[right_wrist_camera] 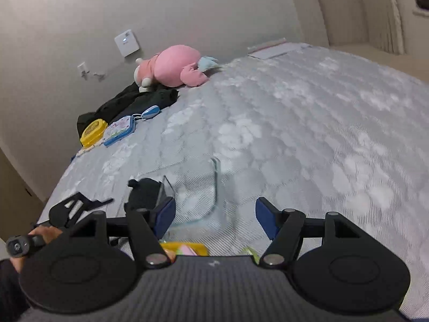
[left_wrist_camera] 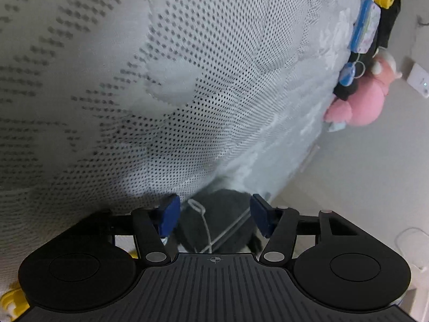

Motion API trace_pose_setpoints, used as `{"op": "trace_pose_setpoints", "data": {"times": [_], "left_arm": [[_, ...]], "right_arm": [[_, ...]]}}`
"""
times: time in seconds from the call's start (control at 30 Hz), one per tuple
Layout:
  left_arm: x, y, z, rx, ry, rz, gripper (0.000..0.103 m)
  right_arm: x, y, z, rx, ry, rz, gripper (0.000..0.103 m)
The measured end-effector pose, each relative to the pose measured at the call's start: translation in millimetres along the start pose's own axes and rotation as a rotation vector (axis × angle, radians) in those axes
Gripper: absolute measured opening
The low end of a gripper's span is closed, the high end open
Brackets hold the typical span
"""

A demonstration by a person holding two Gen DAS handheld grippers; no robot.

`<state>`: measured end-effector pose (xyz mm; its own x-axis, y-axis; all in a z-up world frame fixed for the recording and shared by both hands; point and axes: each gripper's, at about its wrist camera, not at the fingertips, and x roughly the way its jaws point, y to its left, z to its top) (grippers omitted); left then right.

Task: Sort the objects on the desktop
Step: 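Raise the right gripper out of the glass container and back toward the lid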

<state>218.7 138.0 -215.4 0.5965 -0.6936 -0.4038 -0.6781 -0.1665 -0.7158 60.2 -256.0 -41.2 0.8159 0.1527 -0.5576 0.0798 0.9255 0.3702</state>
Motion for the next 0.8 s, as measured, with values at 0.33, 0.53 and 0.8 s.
{"op": "trace_pose_setpoints", "data": {"times": [0.33,0.53,0.8], "left_arm": [[-4,-14,-14,0.105,-0.107,-0.021,0.018],[-19,-29,-33,0.272,-0.125,-0.167,0.017],[-6,-58,-74,0.567,0.041,0.002,0.018]], "right_arm": [[8,-43,-7,0.133,0.008,0.062,0.068],[5,-40,-9,0.121,0.016,0.114,0.075],[0,-32,-12,0.084,0.013,0.128,0.079]]}}
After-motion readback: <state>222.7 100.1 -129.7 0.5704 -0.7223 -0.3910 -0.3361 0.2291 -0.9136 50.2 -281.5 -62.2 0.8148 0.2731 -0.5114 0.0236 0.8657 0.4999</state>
